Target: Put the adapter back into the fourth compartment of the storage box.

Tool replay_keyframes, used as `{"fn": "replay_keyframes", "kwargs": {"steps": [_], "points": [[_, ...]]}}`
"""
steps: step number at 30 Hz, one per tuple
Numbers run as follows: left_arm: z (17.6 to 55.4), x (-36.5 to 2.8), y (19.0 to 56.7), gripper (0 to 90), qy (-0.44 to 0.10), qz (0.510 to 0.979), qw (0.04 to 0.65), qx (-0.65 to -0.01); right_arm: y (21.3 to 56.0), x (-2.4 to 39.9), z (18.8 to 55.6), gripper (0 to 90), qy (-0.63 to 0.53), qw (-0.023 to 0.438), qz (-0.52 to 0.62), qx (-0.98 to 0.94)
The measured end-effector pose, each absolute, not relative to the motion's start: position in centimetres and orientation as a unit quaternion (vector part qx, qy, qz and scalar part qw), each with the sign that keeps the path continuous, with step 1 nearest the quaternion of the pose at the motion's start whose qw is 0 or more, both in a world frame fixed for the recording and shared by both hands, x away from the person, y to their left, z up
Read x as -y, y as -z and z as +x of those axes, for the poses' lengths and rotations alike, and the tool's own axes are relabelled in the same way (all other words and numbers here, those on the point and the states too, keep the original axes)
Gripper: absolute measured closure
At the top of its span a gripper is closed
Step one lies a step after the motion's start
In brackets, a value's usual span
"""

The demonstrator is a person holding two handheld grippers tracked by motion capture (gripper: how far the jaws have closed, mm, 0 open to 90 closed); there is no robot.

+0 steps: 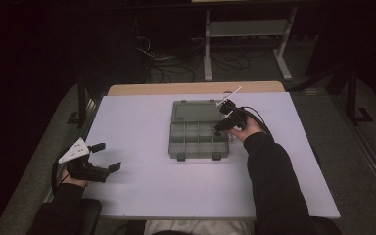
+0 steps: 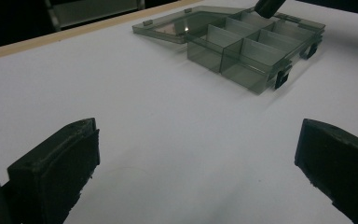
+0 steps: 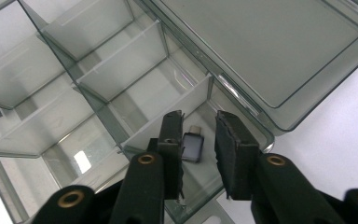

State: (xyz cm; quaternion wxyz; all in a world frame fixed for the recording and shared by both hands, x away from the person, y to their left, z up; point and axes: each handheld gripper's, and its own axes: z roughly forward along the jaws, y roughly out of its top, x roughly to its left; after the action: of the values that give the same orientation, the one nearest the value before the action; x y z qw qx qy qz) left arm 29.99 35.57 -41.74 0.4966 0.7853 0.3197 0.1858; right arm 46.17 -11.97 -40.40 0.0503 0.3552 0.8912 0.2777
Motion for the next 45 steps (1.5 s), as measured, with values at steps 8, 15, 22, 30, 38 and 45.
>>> {"fn": "replay_keyframes", "kwargs": {"steps": [8, 15, 22, 30, 38, 45], "points": [[30.0, -35.6, 41.7, 0.0, -0.185, 0.784, 0.498, -0.321, 40.0, 12.1, 45.7, 55.3, -0.281, 0.055, 0.36, -0.888], [30.0, -35.6, 41.7, 0.0, -0.186, 0.783, 0.499, -0.322, 39.2, 12.5, 45.2, 40.1, -0.283, 0.072, 0.367, -0.883], [30.0, -35.6, 41.7, 0.0, -0.186, 0.782, 0.5, -0.323, 38.6, 13.3, 44.7, 15.7, -0.3, 0.087, 0.38, -0.87], [30.0, -35.6, 41.7, 0.0, -0.185, 0.78, 0.501, -0.326, 37.4, 14.4, 43.5, 0.0, -0.338, 0.104, 0.379, -0.855], [30.1, -35.6, 41.7, 0.0, -0.184, 0.78, 0.501, -0.326, 36.3, 15.4, 42.1, 0.0, -0.369, 0.124, 0.375, -0.841], [30.1, -35.6, 41.7, 0.0, -0.185, 0.782, 0.499, -0.323, 36.1, 15.8, 41.2, 0.0, -0.38, 0.126, 0.365, -0.841]]}}
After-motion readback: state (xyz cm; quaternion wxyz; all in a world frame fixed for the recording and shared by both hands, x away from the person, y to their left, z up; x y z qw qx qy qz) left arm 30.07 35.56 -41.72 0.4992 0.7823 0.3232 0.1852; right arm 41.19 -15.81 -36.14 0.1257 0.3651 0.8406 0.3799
